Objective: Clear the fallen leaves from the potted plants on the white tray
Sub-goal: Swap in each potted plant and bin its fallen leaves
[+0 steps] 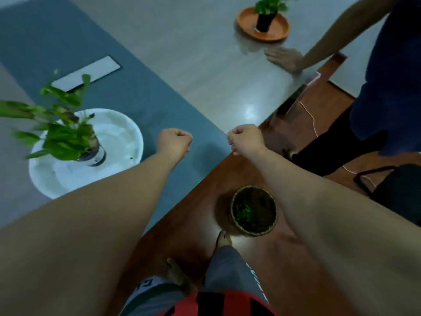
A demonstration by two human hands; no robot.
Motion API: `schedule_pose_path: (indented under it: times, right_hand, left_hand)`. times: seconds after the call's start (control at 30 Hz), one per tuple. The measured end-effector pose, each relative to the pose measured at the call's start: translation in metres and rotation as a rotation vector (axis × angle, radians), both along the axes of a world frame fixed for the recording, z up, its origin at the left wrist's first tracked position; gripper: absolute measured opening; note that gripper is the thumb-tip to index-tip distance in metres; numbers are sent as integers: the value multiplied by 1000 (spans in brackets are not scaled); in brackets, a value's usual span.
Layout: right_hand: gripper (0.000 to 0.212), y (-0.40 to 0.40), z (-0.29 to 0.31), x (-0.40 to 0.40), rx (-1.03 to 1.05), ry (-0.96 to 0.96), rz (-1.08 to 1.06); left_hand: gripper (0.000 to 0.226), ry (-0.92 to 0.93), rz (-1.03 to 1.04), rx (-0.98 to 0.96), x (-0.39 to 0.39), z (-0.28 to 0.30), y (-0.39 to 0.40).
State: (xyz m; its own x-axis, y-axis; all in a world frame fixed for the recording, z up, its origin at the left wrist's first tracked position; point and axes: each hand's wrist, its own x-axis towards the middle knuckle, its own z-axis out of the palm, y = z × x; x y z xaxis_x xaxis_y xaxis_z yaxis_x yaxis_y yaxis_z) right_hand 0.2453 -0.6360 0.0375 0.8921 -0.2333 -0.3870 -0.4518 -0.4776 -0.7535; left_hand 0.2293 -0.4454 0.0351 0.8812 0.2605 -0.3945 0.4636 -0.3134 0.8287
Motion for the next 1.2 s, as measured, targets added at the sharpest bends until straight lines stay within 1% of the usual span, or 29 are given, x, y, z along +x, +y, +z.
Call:
schedule_pose_path:
  times: [0.17,0.3,0.37,0.47,0.6,0.67,0.73,0.83,0.93,1.07,1.2]
  right_hand:
    - [17,69,-2,13,-59,-10,239]
    - [17,105,-18,27,-94,-20,375]
    - [17,129,-22,34,-90,-14,468]
    - [15,161,-27,46,-81,-23,582]
    - [27,186,-38,67,-84,-15,676]
    - [29,197,-43,79,-94,4,697]
    - [30,207,-45,92,-89,21,714]
    - [23,224,-47,106,-37,83,733]
    - [17,237,-51,110,13,148,754]
    - [10,236,-60,104,111,230,723]
    - [11,230,-62,84,252,320,629]
  left_hand:
    - [16,40,211,-3,-33,-10,65]
    - [13,87,335,-40,-58,-21,91]
    - [14,121,454,-41,-74,-25,105]
    - [26,181,650,-31,-98,-33,123]
    - [33,286,917,-61,-115,-47,126]
    - [36,295,1012,-69,-115,-52,123]
    - [35,289,1061,-106,-109,-55,121]
    - [25,234,1155,-236,-100,-59,121]
    - [20,190,1211,-294,-99,-64,120]
    - [24,158,1233,-291,-104,-71,127]
    - [28,164,1218,-199,-107,-69,150]
